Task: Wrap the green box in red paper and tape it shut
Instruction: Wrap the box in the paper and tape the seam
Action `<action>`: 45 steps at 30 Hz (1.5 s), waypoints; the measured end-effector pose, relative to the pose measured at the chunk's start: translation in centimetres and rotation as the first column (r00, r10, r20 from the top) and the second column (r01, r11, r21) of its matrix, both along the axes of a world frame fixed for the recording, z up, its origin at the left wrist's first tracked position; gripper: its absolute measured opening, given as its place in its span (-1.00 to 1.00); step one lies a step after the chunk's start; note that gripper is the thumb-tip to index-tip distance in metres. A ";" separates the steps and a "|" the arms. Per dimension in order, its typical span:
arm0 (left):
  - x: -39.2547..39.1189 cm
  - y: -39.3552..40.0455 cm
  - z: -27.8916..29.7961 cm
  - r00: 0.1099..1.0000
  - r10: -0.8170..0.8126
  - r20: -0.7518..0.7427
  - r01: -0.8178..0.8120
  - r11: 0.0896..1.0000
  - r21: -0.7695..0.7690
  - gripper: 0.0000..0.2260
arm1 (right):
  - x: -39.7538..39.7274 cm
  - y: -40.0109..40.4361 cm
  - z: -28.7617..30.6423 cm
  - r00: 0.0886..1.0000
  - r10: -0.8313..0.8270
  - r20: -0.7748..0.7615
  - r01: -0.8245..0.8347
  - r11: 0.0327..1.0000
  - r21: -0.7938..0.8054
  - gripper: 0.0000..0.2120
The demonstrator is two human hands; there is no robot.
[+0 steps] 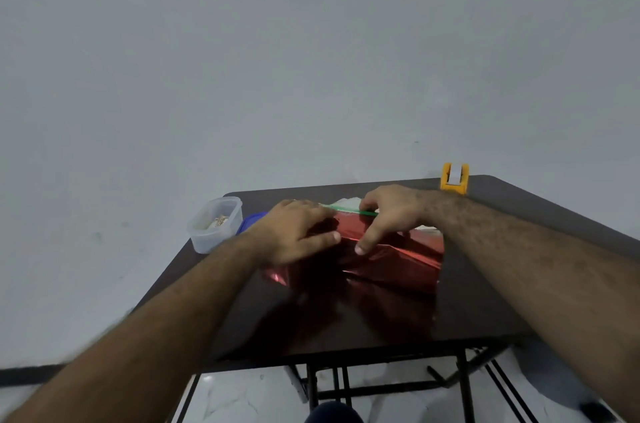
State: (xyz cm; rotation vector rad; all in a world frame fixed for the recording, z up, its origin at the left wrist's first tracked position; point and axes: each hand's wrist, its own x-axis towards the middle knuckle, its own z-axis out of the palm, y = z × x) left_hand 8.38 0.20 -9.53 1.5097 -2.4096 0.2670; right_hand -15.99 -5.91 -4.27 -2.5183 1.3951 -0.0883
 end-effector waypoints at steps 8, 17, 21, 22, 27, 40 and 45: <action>-2.3 2.0 0.3 0.995 0.031 0.097 -0.031 1.000 0.000 -0.22 | -2.7 -0.6 0.5 0.992 0.122 -0.007 -0.119 0.977 0.176 -0.06; 1.2 -3.2 3.1 0.773 0.253 -0.582 -0.098 0.954 0.284 -0.73 | -3.1 -4.0 0.2 0.963 -0.134 0.235 0.114 0.989 0.098 -0.21; 2.3 -3.9 4.2 0.879 0.147 -0.453 0.057 0.912 0.405 -0.59 | -3.4 -5.8 -0.4 0.967 0.006 0.255 -0.048 0.986 0.160 -0.19; 2.2 -3.8 4.2 0.918 0.108 -0.382 0.074 0.899 0.432 -0.53 | -3.3 -5.8 -0.5 0.970 0.082 0.230 -0.123 0.978 0.170 -0.29; 1.3 -3.5 3.8 0.968 0.021 -0.249 0.092 0.897 0.433 -0.37 | -2.2 -5.7 0.3 0.965 0.221 0.143 -0.249 0.942 0.224 -0.50; 4.5 -12.6 2.0 0.913 0.386 -0.131 -0.302 0.858 0.416 -0.66 | 1.0 -17.2 -3.2 1.000 -0.027 0.000 0.027 1.000 -0.006 -0.61; 5.8 -16.0 1.3 0.894 0.423 0.149 -0.440 0.760 0.478 -0.62 | 1.5 -20.2 -4.6 0.989 -0.054 -0.141 0.064 0.996 0.067 -0.44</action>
